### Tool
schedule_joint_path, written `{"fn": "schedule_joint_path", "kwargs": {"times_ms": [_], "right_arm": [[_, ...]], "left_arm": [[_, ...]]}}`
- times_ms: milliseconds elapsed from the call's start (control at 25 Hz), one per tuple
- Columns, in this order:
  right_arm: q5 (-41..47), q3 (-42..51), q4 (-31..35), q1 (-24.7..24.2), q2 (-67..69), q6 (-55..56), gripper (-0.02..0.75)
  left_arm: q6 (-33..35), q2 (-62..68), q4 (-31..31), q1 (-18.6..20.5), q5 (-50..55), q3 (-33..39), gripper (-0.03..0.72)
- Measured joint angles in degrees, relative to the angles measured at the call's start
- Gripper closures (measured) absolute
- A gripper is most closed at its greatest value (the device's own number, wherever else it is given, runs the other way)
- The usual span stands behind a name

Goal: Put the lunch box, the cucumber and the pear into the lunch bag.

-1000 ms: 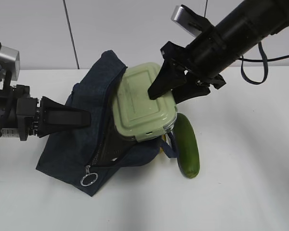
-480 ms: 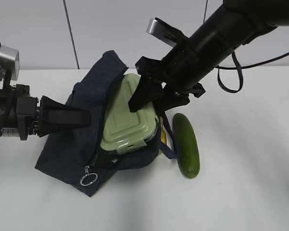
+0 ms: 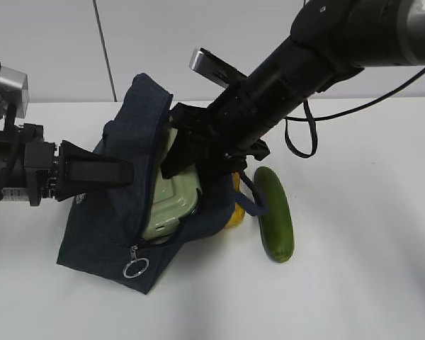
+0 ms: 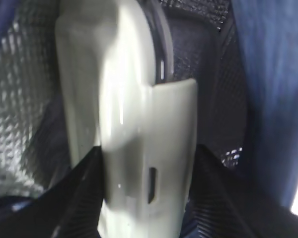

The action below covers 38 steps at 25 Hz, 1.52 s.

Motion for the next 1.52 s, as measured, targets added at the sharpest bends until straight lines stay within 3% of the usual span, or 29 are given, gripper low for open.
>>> {"fn": "schedule_joint_path", "kwargs": {"times_ms": [480,800,1000,1200,1520], "right_arm": [[-1.3,-1.2,5.8,0.1,3.9,-5.1,0.339],[-1.0,-1.7,8.1,0.1,4.0,-7.4,0.229],[-0.6,-2.2,7.0,0.1,4.0,-7.4,0.211],[2.3,-6.4,-3.2,0.1,2.8,-4.2,0.209],[9.9,-12.2,-31.1,0.1,-0.8,11.6,0.209]], "left_arm": [[0.0,0.0,-0.2,0.0,0.0,0.0,0.686],[0.0,0.0,-0.1,0.0,0.0,0.0,0.686],[0.0,0.0,0.1,0.0,0.2,0.0,0.686],[0.0,0.0,0.1,0.0,0.2,0.0,0.686],[-0.2,0.0,0.1,0.0,0.2,0.0,0.686]]}}
